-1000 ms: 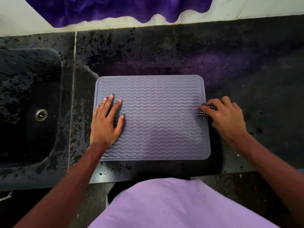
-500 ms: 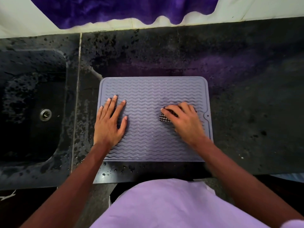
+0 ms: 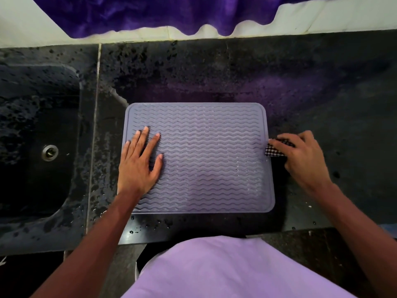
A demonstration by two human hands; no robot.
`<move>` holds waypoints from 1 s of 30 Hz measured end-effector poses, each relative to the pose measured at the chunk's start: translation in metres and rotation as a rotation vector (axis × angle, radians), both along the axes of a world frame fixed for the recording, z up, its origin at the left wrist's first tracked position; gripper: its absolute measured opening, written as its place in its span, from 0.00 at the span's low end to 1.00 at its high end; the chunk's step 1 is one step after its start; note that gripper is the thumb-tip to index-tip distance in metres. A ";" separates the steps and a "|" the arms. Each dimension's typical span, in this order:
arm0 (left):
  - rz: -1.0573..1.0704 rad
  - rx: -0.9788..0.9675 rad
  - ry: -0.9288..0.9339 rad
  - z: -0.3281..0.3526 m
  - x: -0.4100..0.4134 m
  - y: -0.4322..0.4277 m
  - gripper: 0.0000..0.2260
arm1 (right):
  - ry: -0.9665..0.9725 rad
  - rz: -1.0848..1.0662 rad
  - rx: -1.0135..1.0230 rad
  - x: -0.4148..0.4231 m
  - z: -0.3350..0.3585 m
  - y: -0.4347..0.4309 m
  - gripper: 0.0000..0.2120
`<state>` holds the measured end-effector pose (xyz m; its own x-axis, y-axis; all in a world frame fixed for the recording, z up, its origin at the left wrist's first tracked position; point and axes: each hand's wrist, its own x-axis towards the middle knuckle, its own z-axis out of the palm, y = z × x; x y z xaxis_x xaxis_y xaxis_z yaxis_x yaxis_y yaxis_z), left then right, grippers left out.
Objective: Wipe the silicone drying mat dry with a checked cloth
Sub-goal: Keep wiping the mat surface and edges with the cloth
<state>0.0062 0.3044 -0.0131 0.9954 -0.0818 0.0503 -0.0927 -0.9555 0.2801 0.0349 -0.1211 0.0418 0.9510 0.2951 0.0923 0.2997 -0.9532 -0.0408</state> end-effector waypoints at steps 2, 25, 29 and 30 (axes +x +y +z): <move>0.001 -0.011 -0.004 0.000 0.000 0.000 0.27 | -0.039 -0.069 0.073 -0.001 0.002 0.013 0.33; -0.007 0.011 -0.001 -0.003 0.000 0.001 0.27 | 0.045 0.155 0.122 0.007 -0.002 0.001 0.32; -0.004 0.008 -0.012 -0.002 0.000 0.000 0.27 | 0.151 -0.168 0.413 0.008 0.007 0.022 0.32; -0.005 -0.005 -0.021 -0.002 0.000 0.000 0.27 | 0.133 -0.193 0.502 0.010 0.008 0.033 0.28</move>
